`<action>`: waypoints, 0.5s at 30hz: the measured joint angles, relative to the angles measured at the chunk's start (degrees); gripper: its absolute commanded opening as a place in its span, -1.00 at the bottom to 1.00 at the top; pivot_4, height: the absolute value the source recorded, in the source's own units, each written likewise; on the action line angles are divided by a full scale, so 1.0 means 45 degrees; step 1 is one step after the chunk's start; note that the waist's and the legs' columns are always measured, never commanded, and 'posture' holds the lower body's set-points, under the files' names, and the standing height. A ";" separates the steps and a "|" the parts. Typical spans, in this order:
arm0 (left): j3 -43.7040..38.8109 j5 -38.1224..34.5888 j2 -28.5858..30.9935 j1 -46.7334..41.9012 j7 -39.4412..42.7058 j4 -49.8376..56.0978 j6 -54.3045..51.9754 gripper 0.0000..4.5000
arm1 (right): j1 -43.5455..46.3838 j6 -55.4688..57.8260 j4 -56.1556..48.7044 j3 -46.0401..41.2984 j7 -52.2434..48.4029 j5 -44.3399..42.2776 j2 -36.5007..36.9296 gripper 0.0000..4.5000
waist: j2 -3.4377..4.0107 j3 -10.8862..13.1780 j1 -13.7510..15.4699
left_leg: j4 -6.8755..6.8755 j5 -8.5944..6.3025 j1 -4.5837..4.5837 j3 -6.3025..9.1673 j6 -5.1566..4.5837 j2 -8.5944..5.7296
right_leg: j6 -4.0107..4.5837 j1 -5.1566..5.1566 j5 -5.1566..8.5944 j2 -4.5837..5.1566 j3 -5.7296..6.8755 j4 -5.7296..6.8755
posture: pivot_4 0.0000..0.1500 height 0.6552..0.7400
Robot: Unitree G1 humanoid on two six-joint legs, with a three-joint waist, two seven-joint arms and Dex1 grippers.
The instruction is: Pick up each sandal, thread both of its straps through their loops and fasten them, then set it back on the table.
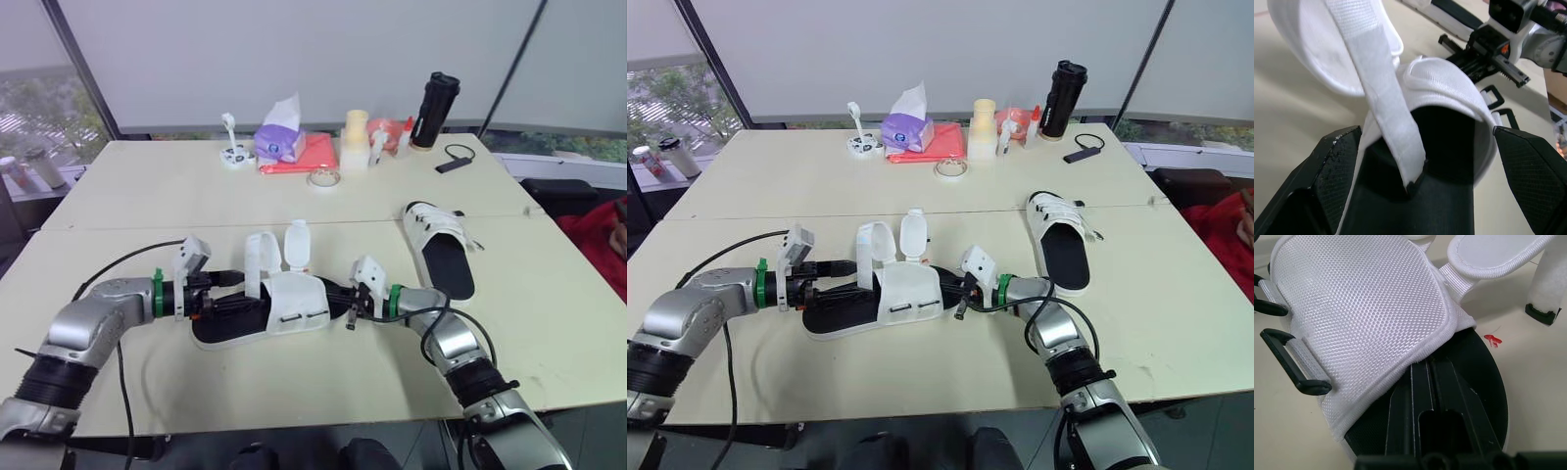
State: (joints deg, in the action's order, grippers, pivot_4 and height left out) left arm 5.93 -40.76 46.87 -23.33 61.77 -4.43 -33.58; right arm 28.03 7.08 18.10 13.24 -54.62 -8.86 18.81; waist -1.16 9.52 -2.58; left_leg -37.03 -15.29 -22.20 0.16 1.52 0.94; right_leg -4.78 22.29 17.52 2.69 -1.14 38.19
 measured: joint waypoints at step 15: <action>-0.0635 0.0422 -0.0705 -0.0324 0.0386 0.0023 -0.1467 -0.98 | -0.0112 0.0023 -0.0173 -0.0006 0.0175 0.0055 0.0000 -1.00 | -0.0002 0.0001 0.0015 | 0.0001 0.0000 -0.0002 0.0010 0.0000 0.0001 | 0.0003 0.0000 -0.0001 0.0015 0.0002 0.0000 | 1.00 1.00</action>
State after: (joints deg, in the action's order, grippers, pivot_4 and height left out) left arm 3.07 -38.86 43.70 -24.79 63.51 -4.33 -40.18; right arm 27.52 7.18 17.32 13.21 -53.83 -8.61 18.81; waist -1.17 9.53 -2.52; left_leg -37.03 -15.29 -22.21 0.20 1.52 0.95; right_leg -4.77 22.28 17.52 2.76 -1.13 38.18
